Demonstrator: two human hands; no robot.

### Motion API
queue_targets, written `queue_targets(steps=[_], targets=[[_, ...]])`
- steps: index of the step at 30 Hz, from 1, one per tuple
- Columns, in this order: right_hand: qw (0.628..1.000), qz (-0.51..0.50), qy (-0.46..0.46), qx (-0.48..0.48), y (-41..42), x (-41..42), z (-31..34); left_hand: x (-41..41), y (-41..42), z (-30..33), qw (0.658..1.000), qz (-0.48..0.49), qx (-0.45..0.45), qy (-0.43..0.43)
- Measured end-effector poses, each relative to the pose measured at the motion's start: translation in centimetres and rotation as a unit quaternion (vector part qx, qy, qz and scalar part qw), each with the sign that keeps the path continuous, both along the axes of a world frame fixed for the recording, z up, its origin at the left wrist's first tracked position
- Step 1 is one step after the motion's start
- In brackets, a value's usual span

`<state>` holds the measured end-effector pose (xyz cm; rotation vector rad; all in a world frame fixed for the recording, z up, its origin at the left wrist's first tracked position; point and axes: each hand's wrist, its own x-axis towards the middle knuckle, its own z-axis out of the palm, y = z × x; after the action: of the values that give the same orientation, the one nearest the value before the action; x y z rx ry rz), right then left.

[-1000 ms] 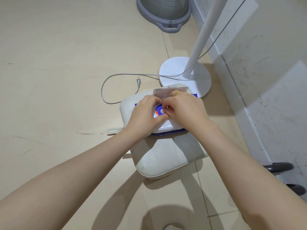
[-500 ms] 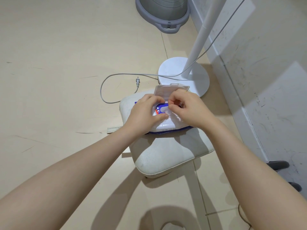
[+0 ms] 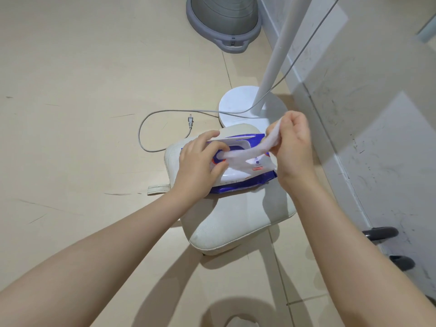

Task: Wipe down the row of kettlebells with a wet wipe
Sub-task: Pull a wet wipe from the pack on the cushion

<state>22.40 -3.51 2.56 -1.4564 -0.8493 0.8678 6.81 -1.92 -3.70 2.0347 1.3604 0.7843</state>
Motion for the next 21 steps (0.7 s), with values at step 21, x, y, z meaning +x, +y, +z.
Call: queue_targets(steps=[21], targets=[[0.976,-0.068,0.118,-0.172,-2.2,6.1,-0.3,7.0,-3.5,4.5,0.991,-0.099,0.043,0.079]])
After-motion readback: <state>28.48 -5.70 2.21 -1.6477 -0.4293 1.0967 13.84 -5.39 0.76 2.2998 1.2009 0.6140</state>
